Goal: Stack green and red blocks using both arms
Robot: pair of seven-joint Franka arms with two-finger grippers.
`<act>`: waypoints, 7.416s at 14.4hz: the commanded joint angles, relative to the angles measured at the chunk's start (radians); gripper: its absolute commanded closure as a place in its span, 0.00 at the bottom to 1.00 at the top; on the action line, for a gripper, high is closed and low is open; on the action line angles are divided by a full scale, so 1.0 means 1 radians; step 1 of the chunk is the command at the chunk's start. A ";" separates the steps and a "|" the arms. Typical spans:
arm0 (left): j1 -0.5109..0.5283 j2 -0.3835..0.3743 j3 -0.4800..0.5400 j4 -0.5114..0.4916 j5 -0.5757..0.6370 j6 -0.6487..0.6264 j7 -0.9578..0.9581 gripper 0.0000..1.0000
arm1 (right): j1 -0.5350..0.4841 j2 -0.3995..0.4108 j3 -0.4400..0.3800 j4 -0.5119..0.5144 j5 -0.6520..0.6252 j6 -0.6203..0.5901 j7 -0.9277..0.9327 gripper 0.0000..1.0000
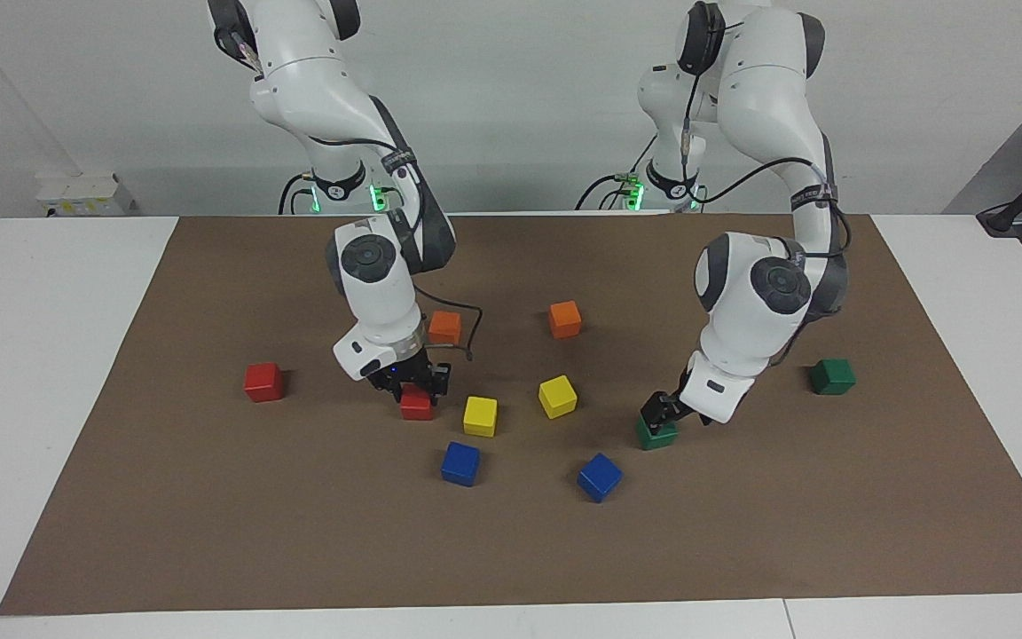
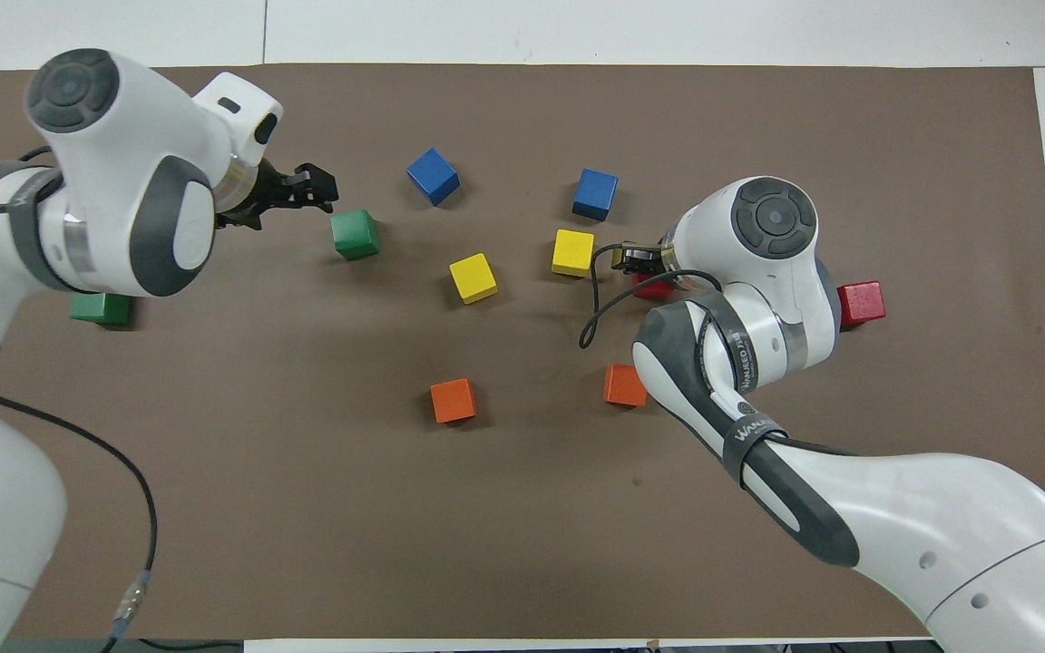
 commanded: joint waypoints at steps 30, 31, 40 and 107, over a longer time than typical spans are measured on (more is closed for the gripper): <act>0.413 -0.251 0.023 -0.242 0.061 -0.058 0.650 1.00 | -0.417 -0.324 -0.007 -0.286 -0.029 -0.091 -0.678 1.00; 0.420 -0.265 0.025 -0.284 0.061 -0.015 0.671 1.00 | -0.416 -0.326 -0.007 -0.292 -0.027 -0.089 -0.675 1.00; 0.465 -0.304 0.023 -0.433 0.061 0.129 0.769 1.00 | -0.419 -0.326 -0.007 -0.306 -0.027 -0.042 -0.680 1.00; 0.270 -0.607 0.026 -0.193 0.054 -0.515 0.395 0.00 | -0.321 -0.430 -0.001 0.215 0.011 -0.759 -0.484 0.00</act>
